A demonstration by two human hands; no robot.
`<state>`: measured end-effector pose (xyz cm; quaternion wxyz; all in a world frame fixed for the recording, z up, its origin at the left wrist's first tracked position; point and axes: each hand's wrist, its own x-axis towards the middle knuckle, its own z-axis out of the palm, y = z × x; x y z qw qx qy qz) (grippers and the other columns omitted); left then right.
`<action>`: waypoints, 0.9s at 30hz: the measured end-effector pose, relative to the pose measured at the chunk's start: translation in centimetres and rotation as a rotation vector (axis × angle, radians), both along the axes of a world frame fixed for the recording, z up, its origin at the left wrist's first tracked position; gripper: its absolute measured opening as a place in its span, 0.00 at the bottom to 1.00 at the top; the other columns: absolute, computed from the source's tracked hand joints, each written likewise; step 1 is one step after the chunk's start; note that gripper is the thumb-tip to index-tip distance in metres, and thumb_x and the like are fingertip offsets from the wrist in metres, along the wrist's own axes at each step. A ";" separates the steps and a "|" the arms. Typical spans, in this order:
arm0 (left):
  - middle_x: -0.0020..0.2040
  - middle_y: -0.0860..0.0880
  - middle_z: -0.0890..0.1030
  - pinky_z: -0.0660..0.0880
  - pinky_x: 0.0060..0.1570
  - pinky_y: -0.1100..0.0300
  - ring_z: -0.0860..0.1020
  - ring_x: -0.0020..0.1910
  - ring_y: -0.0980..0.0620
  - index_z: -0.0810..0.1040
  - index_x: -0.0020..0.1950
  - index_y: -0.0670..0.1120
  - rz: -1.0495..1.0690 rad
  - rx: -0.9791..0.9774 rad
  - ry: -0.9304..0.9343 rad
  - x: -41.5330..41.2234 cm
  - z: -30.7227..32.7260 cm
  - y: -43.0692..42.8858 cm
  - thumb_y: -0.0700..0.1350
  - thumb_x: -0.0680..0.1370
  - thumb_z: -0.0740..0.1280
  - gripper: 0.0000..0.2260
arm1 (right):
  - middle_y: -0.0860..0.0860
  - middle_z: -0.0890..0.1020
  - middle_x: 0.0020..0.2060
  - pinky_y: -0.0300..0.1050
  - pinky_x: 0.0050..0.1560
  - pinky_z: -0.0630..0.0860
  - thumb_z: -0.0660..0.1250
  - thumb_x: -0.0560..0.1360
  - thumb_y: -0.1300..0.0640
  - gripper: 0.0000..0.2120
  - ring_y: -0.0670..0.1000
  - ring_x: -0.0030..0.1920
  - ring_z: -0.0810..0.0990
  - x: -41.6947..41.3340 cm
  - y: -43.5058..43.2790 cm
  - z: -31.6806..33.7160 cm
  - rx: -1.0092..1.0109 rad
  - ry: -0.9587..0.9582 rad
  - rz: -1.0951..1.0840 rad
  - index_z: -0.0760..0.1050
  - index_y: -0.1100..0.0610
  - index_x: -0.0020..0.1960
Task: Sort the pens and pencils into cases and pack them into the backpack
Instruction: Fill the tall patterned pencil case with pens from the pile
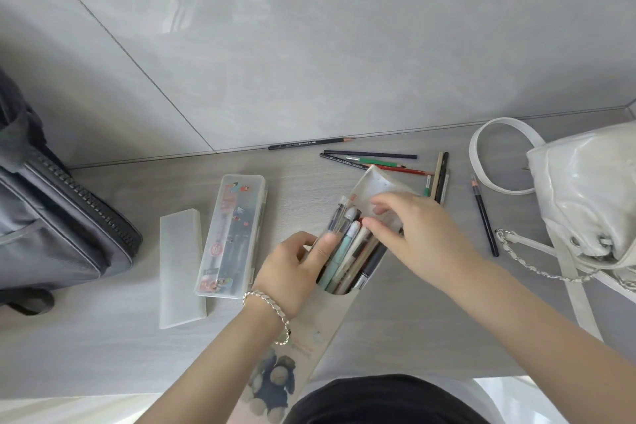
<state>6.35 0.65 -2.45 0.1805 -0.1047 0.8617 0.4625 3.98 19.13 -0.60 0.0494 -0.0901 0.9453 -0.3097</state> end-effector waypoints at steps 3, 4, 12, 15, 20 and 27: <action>0.19 0.57 0.69 0.64 0.25 0.70 0.68 0.22 0.62 0.70 0.30 0.52 0.022 -0.010 0.025 -0.2 0.2 0.2 0.60 0.74 0.59 0.17 | 0.53 0.84 0.41 0.46 0.52 0.69 0.57 0.74 0.44 0.21 0.57 0.46 0.81 0.6 -0.1 -0.2 0.141 0.127 0.039 0.80 0.59 0.48; 0.20 0.57 0.69 0.64 0.25 0.70 0.69 0.22 0.61 0.72 0.32 0.51 0.029 -0.023 0.024 -0.3 0.1 0.2 0.59 0.75 0.59 0.16 | 0.53 0.84 0.39 0.44 0.53 0.66 0.57 0.74 0.44 0.21 0.57 0.45 0.81 0.9 -0.2 -0.3 0.162 0.159 0.037 0.80 0.59 0.48; 0.24 0.54 0.68 0.62 0.21 0.72 0.66 0.19 0.60 0.71 0.32 0.47 0.089 -0.009 -0.073 -0.1 -0.7 0.3 0.55 0.73 0.68 0.16 | 0.52 0.83 0.49 0.47 0.60 0.64 0.71 0.71 0.52 0.16 0.48 0.55 0.66 2.1 -0.2 -1.1 0.043 0.156 -0.005 0.77 0.59 0.55; 0.24 0.54 0.68 0.61 0.20 0.72 0.65 0.18 0.61 0.71 0.31 0.47 0.107 0.006 -0.078 -0.1 -0.8 0.4 0.55 0.72 0.68 0.15 | 0.49 0.78 0.55 0.40 0.61 0.61 0.70 0.71 0.52 0.16 0.46 0.57 0.70 2.0 -0.4 -1.6 -0.095 0.054 -0.068 0.76 0.57 0.57; 0.26 0.52 0.69 0.63 0.29 0.64 0.66 0.25 0.55 0.72 0.32 0.47 0.151 0.059 -0.060 -0.3 -0.5 0.3 0.55 0.72 0.68 0.15 | 0.46 0.66 0.64 0.42 0.68 0.60 0.76 0.64 0.49 0.37 0.46 0.67 0.64 2.1 -1.7 -2.4 -0.593 -0.106 -0.514 0.63 0.54 0.68; 0.25 0.54 0.68 0.62 0.25 0.67 0.65 0.23 0.58 0.73 0.34 0.50 0.013 -0.018 0.021 -0.7 0.3 0.8 0.57 0.73 0.65 0.13 | 0.55 0.83 0.49 0.53 0.52 0.79 0.76 0.62 0.57 0.20 0.54 0.51 0.82 0.8 -4.0 -2.1 -1.218 -0.636 -0.627 0.78 0.56 0.52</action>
